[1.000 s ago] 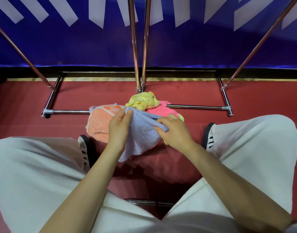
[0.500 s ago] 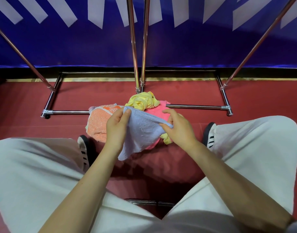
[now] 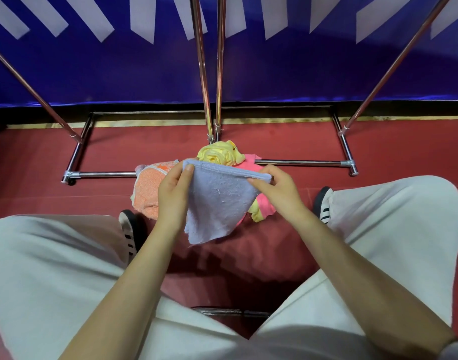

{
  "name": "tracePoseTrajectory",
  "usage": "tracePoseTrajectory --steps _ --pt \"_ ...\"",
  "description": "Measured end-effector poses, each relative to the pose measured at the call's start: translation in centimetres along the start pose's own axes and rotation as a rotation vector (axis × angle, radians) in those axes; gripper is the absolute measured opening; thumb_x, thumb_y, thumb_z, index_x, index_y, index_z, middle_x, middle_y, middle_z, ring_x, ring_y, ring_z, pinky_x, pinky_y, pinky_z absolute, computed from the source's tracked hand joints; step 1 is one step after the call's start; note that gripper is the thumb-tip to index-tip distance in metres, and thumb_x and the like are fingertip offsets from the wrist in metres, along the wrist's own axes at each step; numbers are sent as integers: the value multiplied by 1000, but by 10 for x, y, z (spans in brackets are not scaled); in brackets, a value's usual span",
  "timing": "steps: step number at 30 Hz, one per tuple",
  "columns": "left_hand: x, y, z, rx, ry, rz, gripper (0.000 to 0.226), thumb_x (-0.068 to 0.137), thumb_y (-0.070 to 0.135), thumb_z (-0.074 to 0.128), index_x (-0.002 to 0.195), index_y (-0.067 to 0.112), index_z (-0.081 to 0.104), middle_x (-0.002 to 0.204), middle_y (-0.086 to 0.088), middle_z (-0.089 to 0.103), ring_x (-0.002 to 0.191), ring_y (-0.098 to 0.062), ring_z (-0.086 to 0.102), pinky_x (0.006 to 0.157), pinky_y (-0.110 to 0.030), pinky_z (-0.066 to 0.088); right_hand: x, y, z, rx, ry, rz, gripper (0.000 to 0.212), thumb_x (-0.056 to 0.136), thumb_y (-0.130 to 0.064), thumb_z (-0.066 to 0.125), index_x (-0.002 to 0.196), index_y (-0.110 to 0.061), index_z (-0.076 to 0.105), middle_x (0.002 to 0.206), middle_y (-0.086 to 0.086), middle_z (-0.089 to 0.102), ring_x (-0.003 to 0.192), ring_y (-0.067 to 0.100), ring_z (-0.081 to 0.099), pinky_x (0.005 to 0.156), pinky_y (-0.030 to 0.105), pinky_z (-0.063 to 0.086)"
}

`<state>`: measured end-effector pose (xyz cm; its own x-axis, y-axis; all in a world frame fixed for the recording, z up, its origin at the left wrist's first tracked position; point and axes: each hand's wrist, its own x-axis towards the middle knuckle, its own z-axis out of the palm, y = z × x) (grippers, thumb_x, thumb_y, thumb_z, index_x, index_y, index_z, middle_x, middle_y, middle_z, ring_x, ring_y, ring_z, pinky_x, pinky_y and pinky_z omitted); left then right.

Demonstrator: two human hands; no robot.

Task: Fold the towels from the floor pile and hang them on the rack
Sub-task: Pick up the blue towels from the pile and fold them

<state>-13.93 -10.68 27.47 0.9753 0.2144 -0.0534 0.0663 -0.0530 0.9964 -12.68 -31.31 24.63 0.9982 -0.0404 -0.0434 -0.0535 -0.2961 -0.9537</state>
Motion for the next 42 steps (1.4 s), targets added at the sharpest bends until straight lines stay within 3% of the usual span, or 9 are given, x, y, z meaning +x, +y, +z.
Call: tracePoseTrajectory --steps 3,7,12,20,25,31,37,39,42 --pt "1 -2 2 -68 50 -53 28 102 21 45 85 9 64 67 20 58 64 5 49 61 -15 40 -1 -8 1 208 0 71 21 78 -24 68 74 -10 53 70 3 52 70 12 48 63 29 36" --pt "1 0 8 -198 96 -183 30 101 23 46 77 24 63 62 20 60 59 4 53 61 -20 42 -1 -16 4 98 39 20 28 87 -15 67 67 -21 47 58 -15 43 58 4 38 55 20 32" --pt "4 0 13 -159 106 -215 31 100 25 47 74 28 65 65 19 61 61 2 54 62 -25 40 4 -21 7 40 134 20 30 87 -23 64 71 -8 45 66 -2 39 61 9 36 58 26 32" --pt "3 -3 17 -215 163 -344 23 95 34 53 76 21 59 70 6 56 66 -11 51 62 -28 42 7 -20 23 42 264 145 25 81 -39 62 70 -21 50 67 -5 51 60 6 45 60 31 42" --pt "-5 -3 24 -354 214 -566 23 96 30 53 75 22 55 52 10 49 46 -7 45 39 -16 34 0 -25 38 113 266 155 17 87 -16 61 77 -16 48 66 -10 46 54 -5 44 55 9 36" --pt "-6 3 32 -386 223 -522 22 97 28 50 103 12 64 87 1 66 79 -13 62 68 -27 49 -10 -34 55 69 232 82 15 87 -14 60 80 -8 48 66 -3 43 56 1 39 57 12 37" --pt "-9 7 48 -352 166 -512 22 99 28 47 92 15 64 90 -2 66 88 -15 63 81 -32 50 -11 -36 68 85 157 24 20 89 -15 62 80 -23 45 65 -8 42 59 3 40 59 18 36" --pt "-10 5 50 -362 141 -496 27 98 29 47 102 9 64 92 -6 67 88 -20 65 78 -34 52 -12 -35 71 79 152 -4 12 90 -16 61 84 -18 50 65 -8 45 60 4 43 60 21 39" --pt "-7 0 49 -361 116 -478 28 102 28 42 97 8 61 68 2 65 65 -10 63 56 -19 49 -13 -34 71 110 113 -35 11 95 -13 51 88 -15 60 71 -10 58 68 5 55 68 26 46"
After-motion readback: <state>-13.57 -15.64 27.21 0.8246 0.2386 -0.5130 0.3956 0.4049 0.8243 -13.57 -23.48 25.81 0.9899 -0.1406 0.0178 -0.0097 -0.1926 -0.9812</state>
